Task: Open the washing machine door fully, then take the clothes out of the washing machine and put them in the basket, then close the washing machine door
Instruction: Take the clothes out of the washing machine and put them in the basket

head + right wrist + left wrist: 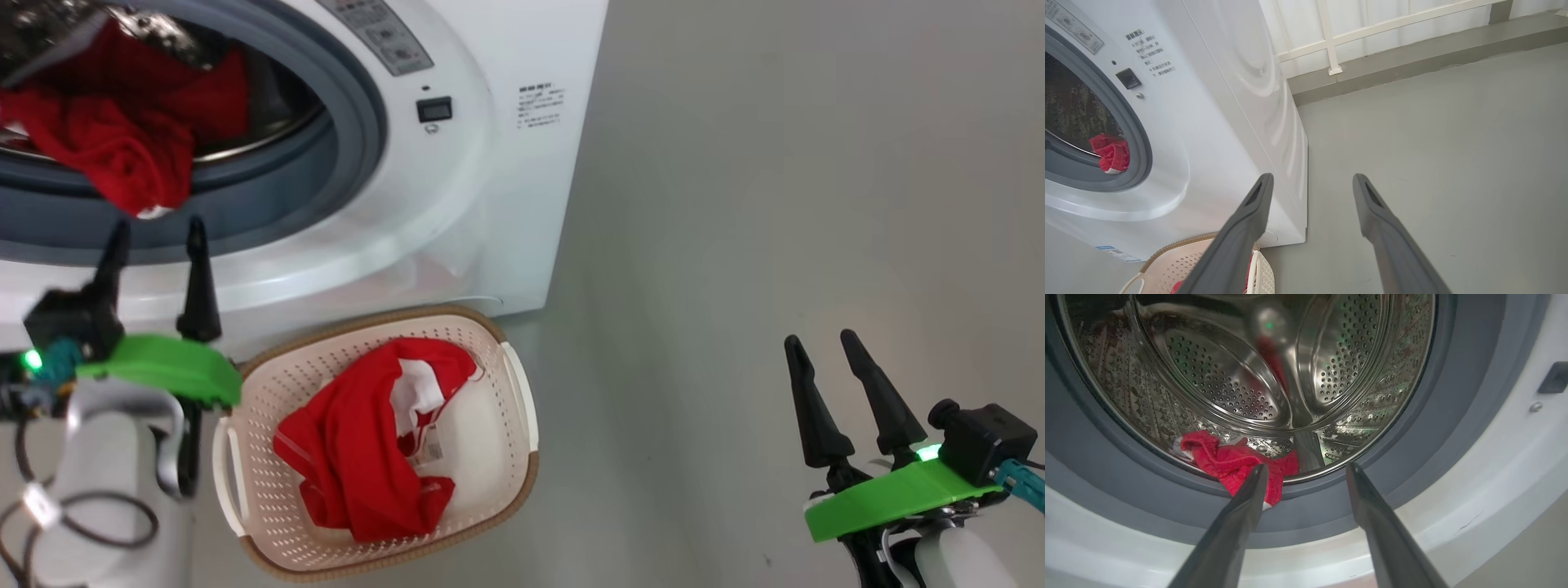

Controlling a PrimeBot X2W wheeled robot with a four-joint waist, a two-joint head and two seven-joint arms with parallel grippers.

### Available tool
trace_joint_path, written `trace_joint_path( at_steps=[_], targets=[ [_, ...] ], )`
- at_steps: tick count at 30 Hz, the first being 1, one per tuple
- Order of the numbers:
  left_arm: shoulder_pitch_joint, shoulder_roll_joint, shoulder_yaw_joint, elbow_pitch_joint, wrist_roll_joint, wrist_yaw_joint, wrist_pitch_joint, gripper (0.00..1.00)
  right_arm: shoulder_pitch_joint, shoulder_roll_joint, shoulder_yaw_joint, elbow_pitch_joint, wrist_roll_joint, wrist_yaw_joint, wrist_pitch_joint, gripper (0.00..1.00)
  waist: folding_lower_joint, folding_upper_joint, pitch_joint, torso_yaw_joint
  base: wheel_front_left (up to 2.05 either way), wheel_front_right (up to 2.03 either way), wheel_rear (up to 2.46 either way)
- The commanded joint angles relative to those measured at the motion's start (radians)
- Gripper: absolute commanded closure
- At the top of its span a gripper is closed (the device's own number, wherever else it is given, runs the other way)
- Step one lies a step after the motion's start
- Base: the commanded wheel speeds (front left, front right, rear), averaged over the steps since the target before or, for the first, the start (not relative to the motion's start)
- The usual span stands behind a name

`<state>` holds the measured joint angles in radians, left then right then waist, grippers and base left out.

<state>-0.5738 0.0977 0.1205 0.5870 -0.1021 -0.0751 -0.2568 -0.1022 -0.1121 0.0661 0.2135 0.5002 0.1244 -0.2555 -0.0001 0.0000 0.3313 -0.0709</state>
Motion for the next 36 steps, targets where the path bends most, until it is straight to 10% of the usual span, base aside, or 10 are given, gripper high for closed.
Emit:
trace_joint_path(
  at_steps=[1,17,31,32,33,36],
  targets=[
    [-0.054,0.048,0.025,0.023,0.017,0.012,-0.005,0.00,-0.022,-0.002,0.017,-0.027,-0.002,0.006,-0.006,0.00,0.0001,0.0000,0.043,-0.028,0.00,0.00,0.00],
    [-0.495,0.194,0.017,0.526,0.028,0.063,0.049,0.00,-0.085,0.021,0.013,-0.047,-0.005,0.006,-0.006,0.00,0.0001,0.0000,0.176,-0.079,0.00,0.00,0.00],
    [-0.598,0.248,-0.031,0.679,0.053,0.087,0.117,0.00,-0.107,0.026,0.026,-0.052,-0.005,0.006,-0.006,0.00,0.0001,0.0000,0.210,-0.112,0.00,0.00,0.00],
    [-0.599,0.250,-0.031,0.682,0.050,0.086,0.117,0.04,-0.109,0.027,0.027,-0.052,-0.005,0.006,-0.006,0.00,0.0001,0.0000,0.211,-0.114,0.00,0.00,0.00],
    [-0.600,0.252,-0.032,0.684,0.048,0.086,0.117,0.39,-0.110,0.027,0.027,-0.053,-0.005,0.006,-0.006,0.00,0.0001,0.0000,0.212,-0.116,0.00,0.00,0.00],
    [-0.600,0.259,-0.032,0.689,0.042,0.086,0.112,0.84,-0.112,0.030,0.026,-0.053,-0.006,0.006,-0.006,0.00,0.0001,0.0000,0.213,-0.118,0.00,0.00,0.00]
  ],
)
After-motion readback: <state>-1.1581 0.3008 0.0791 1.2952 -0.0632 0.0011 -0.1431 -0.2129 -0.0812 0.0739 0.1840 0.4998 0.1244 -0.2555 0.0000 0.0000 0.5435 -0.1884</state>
